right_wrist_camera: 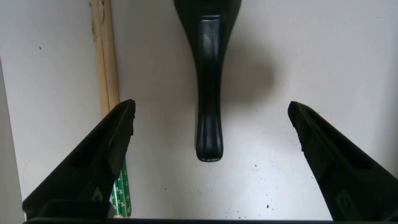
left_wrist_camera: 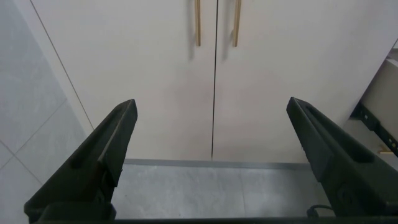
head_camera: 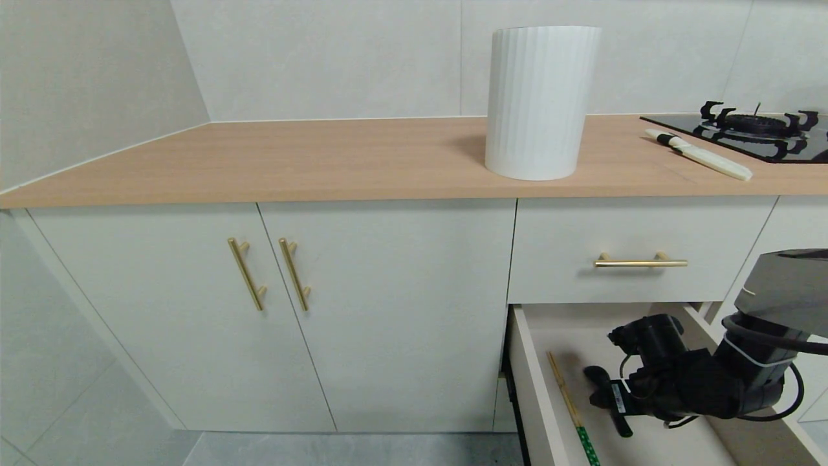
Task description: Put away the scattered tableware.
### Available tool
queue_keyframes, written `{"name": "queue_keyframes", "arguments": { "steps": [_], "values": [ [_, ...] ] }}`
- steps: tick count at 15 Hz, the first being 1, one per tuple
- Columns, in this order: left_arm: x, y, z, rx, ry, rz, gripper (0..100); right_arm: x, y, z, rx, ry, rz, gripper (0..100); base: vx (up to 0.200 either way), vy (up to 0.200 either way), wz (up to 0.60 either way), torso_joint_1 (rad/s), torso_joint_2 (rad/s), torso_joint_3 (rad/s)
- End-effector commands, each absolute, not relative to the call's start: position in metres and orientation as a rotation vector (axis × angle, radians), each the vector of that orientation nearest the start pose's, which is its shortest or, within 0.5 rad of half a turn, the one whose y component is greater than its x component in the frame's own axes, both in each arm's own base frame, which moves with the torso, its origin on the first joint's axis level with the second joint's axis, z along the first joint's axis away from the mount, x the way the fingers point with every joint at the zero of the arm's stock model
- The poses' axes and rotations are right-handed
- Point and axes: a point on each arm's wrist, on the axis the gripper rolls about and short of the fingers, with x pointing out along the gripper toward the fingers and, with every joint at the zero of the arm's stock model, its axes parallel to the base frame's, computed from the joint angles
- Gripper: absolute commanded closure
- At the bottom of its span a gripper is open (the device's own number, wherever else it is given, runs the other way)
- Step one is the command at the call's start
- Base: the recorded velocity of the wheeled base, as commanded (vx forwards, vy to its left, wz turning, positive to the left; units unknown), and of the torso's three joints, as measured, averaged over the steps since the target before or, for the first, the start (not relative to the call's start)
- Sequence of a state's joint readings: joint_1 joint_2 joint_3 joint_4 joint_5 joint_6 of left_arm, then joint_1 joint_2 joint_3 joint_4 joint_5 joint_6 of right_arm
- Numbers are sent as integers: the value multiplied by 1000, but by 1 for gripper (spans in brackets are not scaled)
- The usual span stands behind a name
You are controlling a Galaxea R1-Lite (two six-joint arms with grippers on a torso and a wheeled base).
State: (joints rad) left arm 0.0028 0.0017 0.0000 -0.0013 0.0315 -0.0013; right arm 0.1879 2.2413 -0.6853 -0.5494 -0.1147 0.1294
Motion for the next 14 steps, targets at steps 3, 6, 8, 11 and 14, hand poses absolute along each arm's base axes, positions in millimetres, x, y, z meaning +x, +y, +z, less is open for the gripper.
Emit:
{"name": "queue_keyframes", "arguments": {
  "steps": [3,6,8,11,14],
  "values": [
    [-23,1,76,-2,0,35,0,297,54,32,-10,868,14,0,0,0,0,0,0,0],
    [-23,1,76,-2,0,35,0,271,49,83,-7,847,27,0,0,0,0,0,0,0],
    [-23,1,76,-2,0,35,0,249,48,119,-10,837,48,0,0,0,0,0,0,0],
    [-23,1,76,-2,0,35,0,212,55,160,-16,873,152,0,0,0,0,0,0,0],
    [-23,1,76,-2,0,35,0,187,59,177,-46,921,201,0,0,0,0,0,0,0]
  ]
}}
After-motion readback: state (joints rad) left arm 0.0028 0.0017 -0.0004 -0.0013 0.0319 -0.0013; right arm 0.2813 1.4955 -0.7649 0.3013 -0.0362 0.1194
